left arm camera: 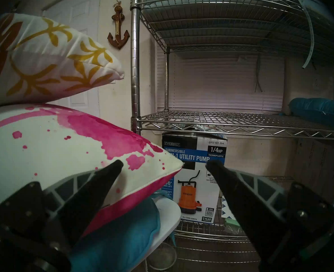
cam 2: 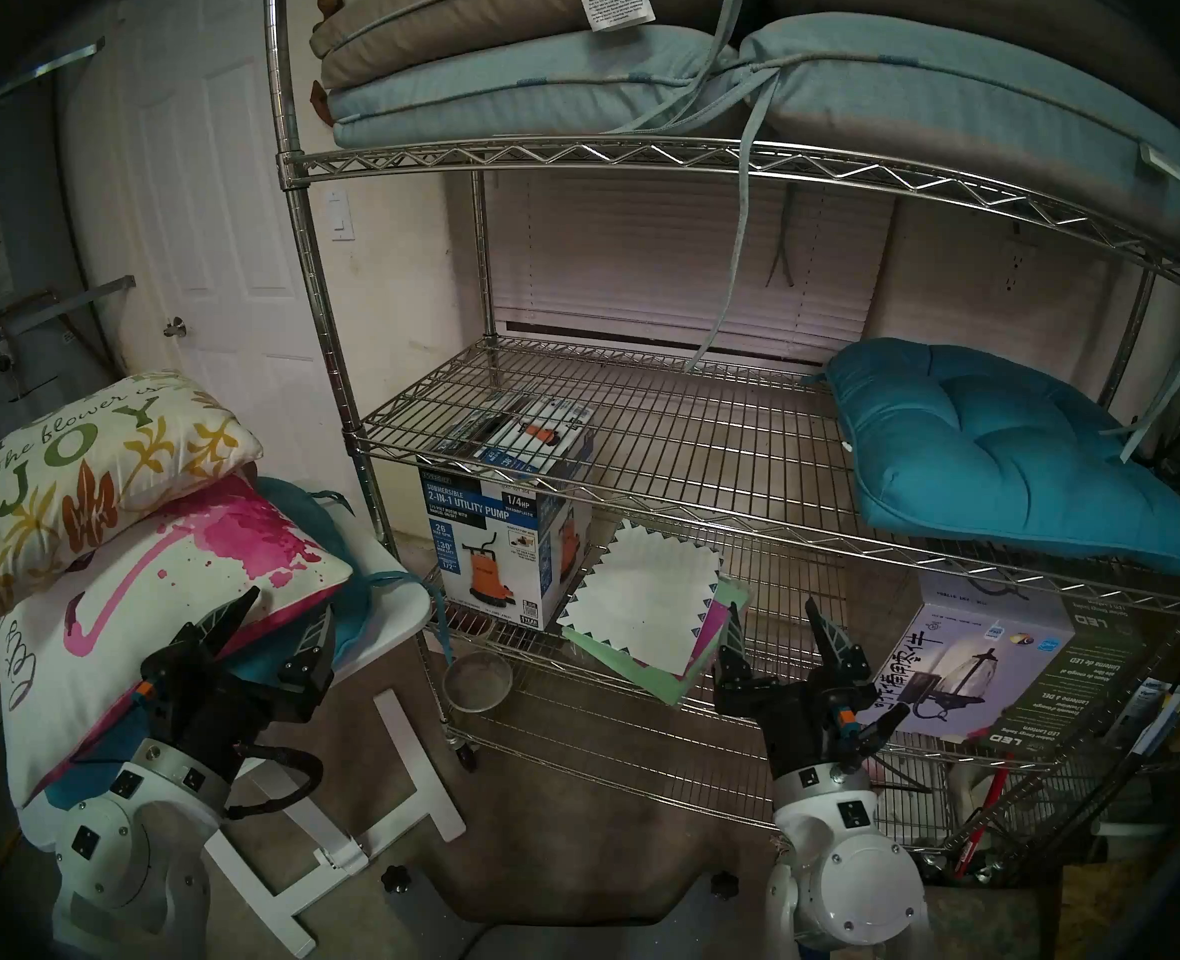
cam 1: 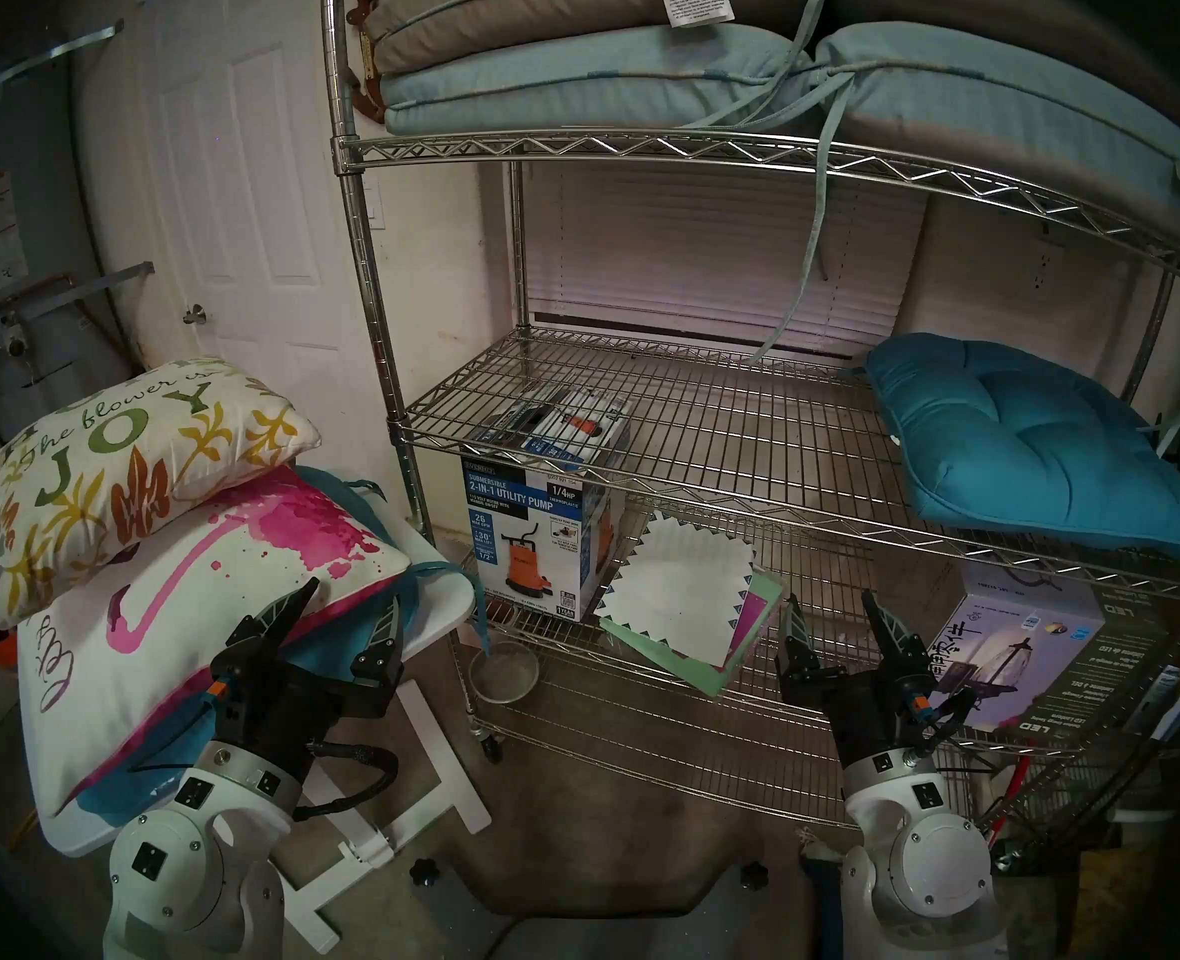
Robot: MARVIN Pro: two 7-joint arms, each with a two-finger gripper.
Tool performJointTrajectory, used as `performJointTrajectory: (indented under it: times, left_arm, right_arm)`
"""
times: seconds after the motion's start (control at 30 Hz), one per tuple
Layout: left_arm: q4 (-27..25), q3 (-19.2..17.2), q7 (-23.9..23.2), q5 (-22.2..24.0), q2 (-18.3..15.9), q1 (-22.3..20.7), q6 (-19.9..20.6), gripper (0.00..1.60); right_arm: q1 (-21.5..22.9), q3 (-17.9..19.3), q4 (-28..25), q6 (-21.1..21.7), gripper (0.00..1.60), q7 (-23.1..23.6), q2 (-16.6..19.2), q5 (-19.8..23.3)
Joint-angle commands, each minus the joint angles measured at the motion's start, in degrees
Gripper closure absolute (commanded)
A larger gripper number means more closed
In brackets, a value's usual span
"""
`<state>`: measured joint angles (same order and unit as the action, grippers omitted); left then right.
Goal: Put cushion on the shelf
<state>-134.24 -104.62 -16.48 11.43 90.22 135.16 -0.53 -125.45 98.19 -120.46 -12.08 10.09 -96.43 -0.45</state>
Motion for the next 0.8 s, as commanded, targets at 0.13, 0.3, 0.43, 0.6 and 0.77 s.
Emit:
performJointTrajectory:
  times: [0.13,0.3,0.43,0.6,0.77]
  left_arm:
    - [-0.98,0.00,0.02,-0.01,0.05,-0.09,-0.15,0.00]
    - [-0.97,0.00,0.00,-0.01,0.06,-0.10,-0.15,0.00]
    - [-0.96,-0.01,-0.01,0.00,0.06,-0.11,-0.16,0.00]
    - [-0.95,-0.01,-0.03,0.00,0.06,-0.12,-0.16,0.00]
    - [-0.96,-0.02,-0.03,-0.01,0.07,-0.11,-0.16,0.00]
  right_arm:
    - [1.32,-2.01,-3.05,-2.37,0.00,1.69,1.87,-3.07]
    - [2.59,-3.72,-3.53,-2.21,0.00,1.79,1.84,-4.79]
    - [3.90,-5.23,-4.04,-1.89,0.00,1.67,2.61,-5.97]
    - [5.71,-6.74,-4.66,-1.40,0.00,1.90,3.44,-7.25]
    - [7.18,-9.60,-4.31,-0.88,0.00,1.94,4.88,-9.63]
